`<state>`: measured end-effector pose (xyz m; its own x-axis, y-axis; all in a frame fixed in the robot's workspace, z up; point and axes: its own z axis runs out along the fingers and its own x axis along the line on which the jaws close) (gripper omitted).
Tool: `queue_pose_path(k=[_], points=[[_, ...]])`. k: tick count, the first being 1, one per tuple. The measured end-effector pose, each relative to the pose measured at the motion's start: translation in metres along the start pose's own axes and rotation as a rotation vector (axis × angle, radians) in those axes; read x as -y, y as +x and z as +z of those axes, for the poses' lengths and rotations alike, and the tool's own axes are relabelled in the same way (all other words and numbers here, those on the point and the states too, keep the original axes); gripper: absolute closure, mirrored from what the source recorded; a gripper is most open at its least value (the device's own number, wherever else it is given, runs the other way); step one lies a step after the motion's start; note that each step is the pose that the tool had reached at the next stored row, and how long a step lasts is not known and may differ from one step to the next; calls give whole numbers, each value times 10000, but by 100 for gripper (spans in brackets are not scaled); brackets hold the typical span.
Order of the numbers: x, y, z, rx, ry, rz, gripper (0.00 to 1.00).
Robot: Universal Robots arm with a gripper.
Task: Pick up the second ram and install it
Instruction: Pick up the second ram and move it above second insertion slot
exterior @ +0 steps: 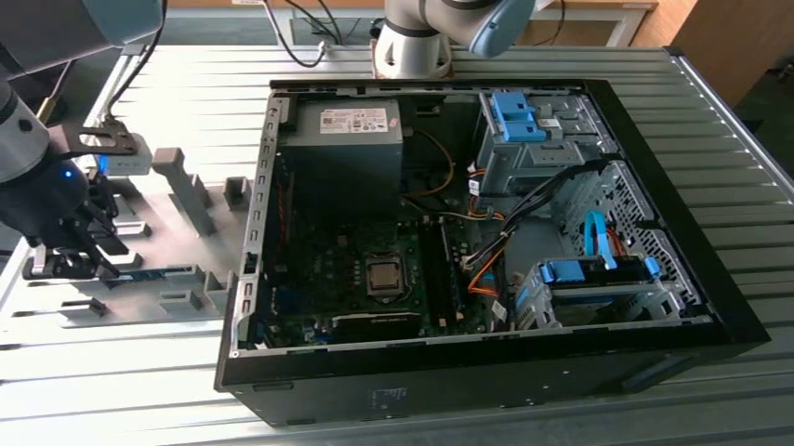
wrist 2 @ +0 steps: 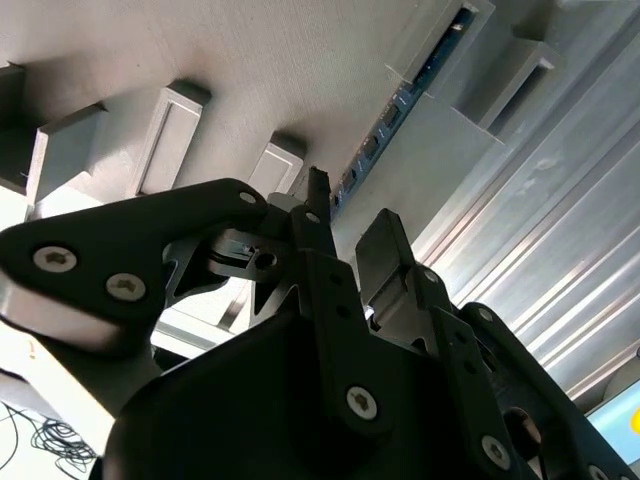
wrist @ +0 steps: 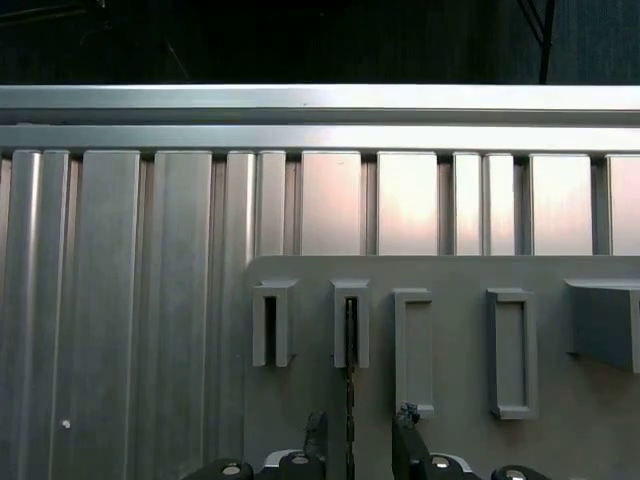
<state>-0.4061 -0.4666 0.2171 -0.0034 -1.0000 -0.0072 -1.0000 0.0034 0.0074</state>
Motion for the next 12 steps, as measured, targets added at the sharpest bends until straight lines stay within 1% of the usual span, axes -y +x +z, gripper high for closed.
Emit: queue_pose_path(k=[3, 6, 9, 12], points=[[0, 0, 3, 1, 1, 0, 62], [15, 0, 27, 2, 3, -1, 62], [19, 0, 63, -3, 2, 4, 62], [20, 9, 114, -6, 3, 15, 62]])
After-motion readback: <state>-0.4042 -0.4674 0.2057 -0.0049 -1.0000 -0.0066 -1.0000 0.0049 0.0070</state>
